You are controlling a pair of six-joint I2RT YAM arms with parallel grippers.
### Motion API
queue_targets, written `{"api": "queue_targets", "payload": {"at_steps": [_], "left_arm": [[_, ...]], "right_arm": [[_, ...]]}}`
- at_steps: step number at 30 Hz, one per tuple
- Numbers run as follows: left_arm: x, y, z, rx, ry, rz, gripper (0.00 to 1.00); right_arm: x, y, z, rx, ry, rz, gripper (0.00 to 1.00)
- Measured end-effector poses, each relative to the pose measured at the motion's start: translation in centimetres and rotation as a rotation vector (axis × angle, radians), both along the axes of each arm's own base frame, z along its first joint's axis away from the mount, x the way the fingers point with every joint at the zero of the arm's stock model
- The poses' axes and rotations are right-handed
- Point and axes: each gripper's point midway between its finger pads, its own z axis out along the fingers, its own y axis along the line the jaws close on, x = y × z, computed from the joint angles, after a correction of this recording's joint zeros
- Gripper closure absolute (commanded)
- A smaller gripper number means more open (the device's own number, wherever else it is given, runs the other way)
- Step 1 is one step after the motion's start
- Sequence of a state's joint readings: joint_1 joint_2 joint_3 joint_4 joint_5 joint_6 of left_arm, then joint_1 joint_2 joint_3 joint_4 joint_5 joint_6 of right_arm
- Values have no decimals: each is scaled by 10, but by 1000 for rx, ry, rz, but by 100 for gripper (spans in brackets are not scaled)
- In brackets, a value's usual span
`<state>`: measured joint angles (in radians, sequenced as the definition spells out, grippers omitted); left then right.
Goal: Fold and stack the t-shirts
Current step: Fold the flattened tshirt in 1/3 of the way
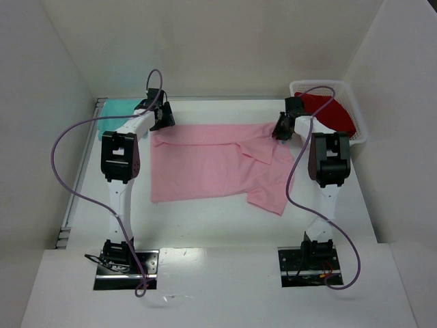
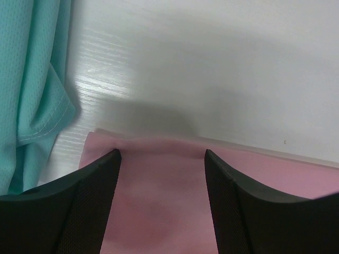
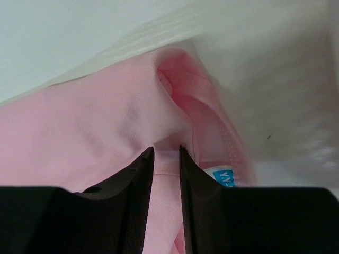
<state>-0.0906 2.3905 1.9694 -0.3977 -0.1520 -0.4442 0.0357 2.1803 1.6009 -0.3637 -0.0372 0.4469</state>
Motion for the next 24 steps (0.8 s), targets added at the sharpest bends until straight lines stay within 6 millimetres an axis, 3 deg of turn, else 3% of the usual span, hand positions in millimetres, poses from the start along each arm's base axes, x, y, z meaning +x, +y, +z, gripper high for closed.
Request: {"api": "queue_targets", "payload": {"at_steps": [4,16,24], "left_arm": [[2,0,-1,1,-1,-1,28],[35,-6,1,7,-47,-50,26],[35,-6,2,17,-51,-67,26]], "right_arm": [[-5,0,0,-1,6,0,68],[-21,-1,-1,0,23,-2,68],[-22,-1,-1,1,22,-4,67]]}}
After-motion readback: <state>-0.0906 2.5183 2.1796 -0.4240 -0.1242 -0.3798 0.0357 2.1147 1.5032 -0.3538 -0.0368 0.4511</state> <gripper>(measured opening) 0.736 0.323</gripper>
